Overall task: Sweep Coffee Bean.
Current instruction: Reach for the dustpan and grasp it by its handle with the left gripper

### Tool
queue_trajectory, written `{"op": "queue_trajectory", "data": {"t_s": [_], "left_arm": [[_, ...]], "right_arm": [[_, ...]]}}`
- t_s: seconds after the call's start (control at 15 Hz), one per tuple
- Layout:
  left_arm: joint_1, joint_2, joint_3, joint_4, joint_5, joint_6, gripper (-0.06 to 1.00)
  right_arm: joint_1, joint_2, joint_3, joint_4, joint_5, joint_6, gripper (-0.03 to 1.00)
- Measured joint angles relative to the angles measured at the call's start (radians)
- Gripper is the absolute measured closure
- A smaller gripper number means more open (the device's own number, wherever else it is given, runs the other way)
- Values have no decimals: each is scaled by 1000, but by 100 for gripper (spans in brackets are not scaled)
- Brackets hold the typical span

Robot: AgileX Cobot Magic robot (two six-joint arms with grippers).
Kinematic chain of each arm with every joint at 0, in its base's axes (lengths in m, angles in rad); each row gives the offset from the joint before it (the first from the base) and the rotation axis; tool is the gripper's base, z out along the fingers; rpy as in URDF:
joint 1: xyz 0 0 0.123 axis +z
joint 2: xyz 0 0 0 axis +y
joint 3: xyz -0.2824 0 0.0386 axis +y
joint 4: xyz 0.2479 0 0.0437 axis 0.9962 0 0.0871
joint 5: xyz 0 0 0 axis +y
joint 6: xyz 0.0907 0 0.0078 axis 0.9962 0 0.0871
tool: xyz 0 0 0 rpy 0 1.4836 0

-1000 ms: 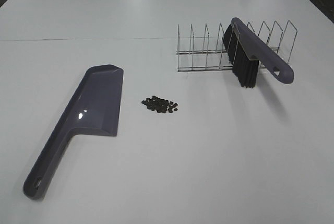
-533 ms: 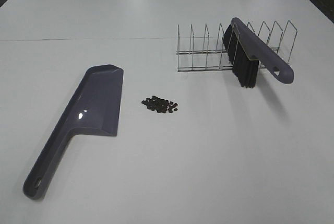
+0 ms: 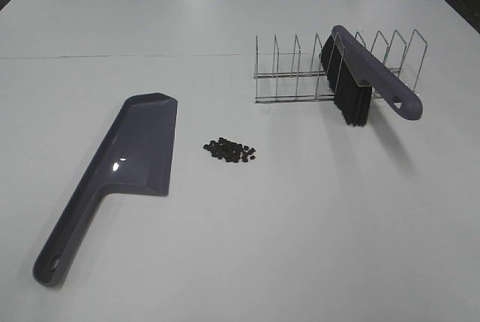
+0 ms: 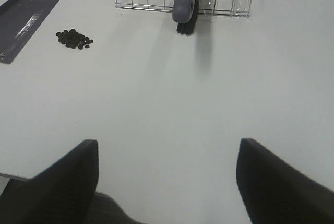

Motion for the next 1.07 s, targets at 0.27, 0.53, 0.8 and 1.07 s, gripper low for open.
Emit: {"op": "queue_trajectory", "data": {"t_s": [0.27,0.53,0.8,1.07], "left_arm": [[0,0,0,0,0,0,-5],[0,0,0,0,0,0,-5],[0,0,0,9,0,-12,-5],[0,0,0,12,0,-16,-5]], "right_arm": [[0,0,0,0,0,0,31],[0,0,0,0,0,0,31],[0,0,0,0,0,0,31],[0,0,0,0,0,0,31]]}}
